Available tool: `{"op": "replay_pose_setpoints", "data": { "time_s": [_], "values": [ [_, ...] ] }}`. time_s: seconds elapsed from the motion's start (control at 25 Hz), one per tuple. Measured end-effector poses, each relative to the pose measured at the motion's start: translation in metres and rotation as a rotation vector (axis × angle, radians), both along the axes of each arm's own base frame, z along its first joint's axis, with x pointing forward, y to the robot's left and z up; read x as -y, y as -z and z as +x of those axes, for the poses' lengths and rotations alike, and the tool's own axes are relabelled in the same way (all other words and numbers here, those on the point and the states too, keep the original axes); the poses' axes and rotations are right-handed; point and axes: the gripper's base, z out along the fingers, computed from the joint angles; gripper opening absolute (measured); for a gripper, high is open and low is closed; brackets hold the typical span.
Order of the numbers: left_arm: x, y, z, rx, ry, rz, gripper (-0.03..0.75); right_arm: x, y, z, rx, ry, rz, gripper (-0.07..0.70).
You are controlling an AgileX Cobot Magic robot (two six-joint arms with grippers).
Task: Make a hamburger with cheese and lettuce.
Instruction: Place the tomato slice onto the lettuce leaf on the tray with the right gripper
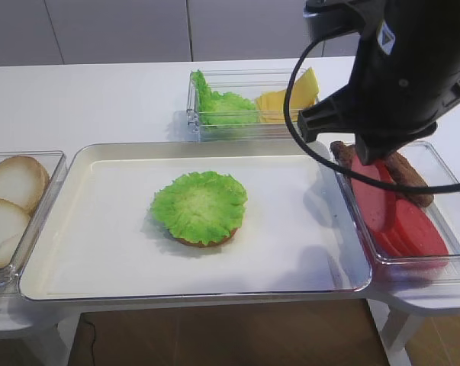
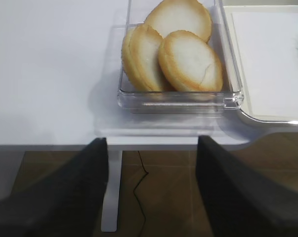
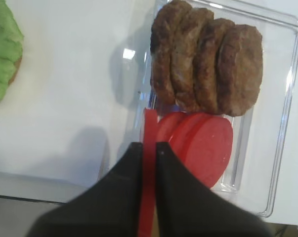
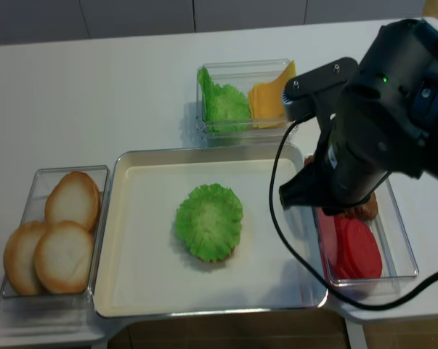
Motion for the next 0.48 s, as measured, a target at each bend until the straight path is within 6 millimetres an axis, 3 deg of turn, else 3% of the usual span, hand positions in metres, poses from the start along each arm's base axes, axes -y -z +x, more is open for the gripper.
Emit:
{"op": "replay_pose_setpoints", "data": {
  "time_s": [0.48],
  "values": [
    [0.000, 0.000, 0.000, 0.000, 0.000, 0.000, 0.418, -0.009, -0.038, 0.005, 0.076, -0.023, 0.107, 0.060]
  ]
}}
